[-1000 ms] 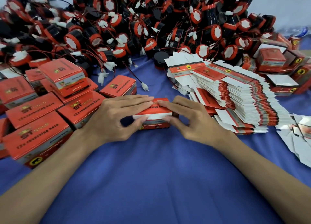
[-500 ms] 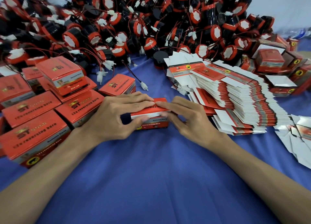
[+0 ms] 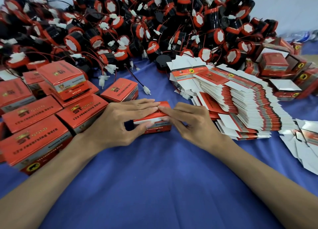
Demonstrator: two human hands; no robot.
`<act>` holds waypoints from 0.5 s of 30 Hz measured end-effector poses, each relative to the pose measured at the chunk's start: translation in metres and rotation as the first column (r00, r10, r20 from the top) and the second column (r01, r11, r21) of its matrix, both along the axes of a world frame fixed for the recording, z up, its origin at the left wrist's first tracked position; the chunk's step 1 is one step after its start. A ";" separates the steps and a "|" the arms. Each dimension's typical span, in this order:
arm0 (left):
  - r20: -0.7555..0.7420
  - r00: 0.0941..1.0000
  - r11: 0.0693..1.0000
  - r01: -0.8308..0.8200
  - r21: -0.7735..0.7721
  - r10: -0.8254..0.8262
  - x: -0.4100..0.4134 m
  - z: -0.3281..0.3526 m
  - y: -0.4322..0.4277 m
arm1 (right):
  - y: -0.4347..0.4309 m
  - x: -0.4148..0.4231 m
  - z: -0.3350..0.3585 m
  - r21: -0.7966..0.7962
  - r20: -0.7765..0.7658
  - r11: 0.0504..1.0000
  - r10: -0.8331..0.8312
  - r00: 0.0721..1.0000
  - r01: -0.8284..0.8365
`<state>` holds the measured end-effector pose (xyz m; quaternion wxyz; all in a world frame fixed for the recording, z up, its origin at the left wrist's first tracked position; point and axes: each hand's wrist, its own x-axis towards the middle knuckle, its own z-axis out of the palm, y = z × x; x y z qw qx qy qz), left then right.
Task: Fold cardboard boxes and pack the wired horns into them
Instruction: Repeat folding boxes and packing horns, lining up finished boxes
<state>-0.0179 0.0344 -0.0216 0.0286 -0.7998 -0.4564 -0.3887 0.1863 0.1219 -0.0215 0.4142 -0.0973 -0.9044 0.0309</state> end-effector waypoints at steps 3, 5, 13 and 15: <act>0.006 1.000 1.000 -0.001 0.021 0.001 0.003 -0.001 0.001 | 0.000 0.000 0.001 0.013 0.013 1.000 0.007 1.000 -0.008; 0.000 1.000 0.999 -0.001 0.053 0.001 0.004 -0.001 0.000 | 0.001 0.003 0.003 0.041 0.051 0.999 0.011 0.999 -0.014; -0.081 0.996 0.998 -0.026 0.060 0.031 0.004 -0.002 0.000 | -0.003 0.005 0.005 0.045 0.110 0.999 0.013 0.994 -0.018; -0.096 0.994 0.997 -0.037 0.063 0.043 0.004 -0.002 -0.001 | -0.005 0.005 0.005 0.046 0.120 0.999 0.007 0.993 -0.012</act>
